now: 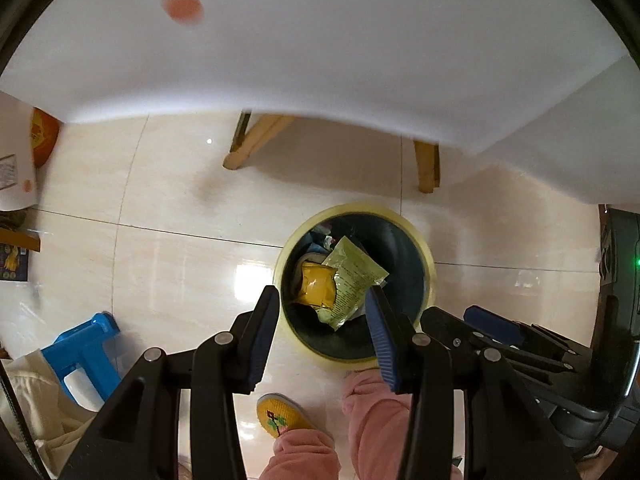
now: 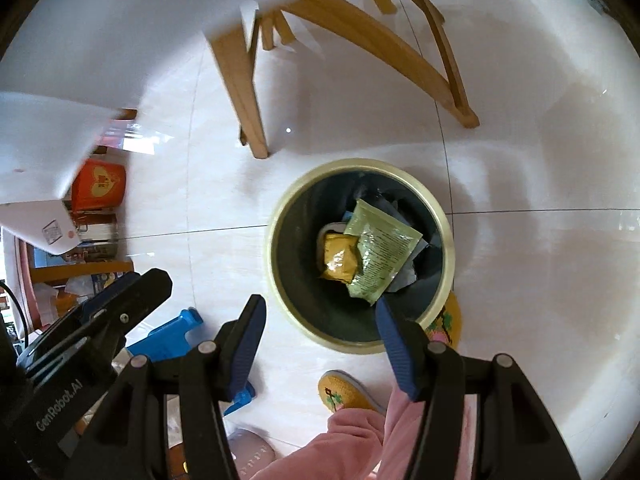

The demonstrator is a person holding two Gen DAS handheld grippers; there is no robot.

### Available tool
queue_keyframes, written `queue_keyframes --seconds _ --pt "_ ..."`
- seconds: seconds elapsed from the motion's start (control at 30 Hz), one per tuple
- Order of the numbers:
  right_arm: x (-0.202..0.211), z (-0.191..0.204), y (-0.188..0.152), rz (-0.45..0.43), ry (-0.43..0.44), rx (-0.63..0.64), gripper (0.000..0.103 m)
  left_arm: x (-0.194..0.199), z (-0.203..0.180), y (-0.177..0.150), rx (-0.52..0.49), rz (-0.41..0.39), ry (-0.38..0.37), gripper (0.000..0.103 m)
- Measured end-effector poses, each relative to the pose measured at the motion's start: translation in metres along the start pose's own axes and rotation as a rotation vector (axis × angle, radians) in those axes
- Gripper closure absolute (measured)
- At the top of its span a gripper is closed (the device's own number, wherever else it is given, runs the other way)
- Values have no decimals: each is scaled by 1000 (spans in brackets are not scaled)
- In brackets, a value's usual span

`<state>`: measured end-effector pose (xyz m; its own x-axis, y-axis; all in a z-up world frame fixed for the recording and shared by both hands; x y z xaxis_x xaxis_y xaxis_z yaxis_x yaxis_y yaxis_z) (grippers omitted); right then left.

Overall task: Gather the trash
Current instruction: 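Open both grippers to drop the packets into the bin, then raise both tools back toward the table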

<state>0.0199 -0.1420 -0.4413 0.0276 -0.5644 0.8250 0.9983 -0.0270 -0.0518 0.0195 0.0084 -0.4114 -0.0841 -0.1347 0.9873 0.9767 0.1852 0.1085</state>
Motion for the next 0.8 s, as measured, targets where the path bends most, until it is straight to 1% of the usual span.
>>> queue_keyframes --seconds 0.1,0.2,0.37,0.5,0.63,0.7,0.8 --pt "21 17 -5 -19 2 10 45 30 6 -1 -5 -19 -8 60" --pt "46 37 -10 -53 5 19 45 68 12 -3 -21 -57 -19 60" --pt "95 75 -18 -125 -6 40 45 126 19 -1 -55 -107 -31 59" --pt "133 101 -23 -185 -18 48 45 178 26 2 -91 -163 -33 58" --pt "171 131 -32 -237 -23 71 45 237 36 8 -125 -242 -39 55" --pt "192 146 -36 -269 -23 94 45 265 42 12 -138 -292 -37 49" --pt "224 170 -41 -323 -27 136 45 308 51 17 -159 -365 -34 47"
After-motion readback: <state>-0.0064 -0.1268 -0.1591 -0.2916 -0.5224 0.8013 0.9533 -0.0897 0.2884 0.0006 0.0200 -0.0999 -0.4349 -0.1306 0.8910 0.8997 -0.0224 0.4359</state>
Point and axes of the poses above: each gripper's, at about its wrist camera, not at the fingertips, and x roughly against the way its jaws point, z to its left, y to its top, the point moved 4 cm from there along -x, roughly the way its jaws point, and after that the axes turned 13 degrees about y, right-handed, at the moved point
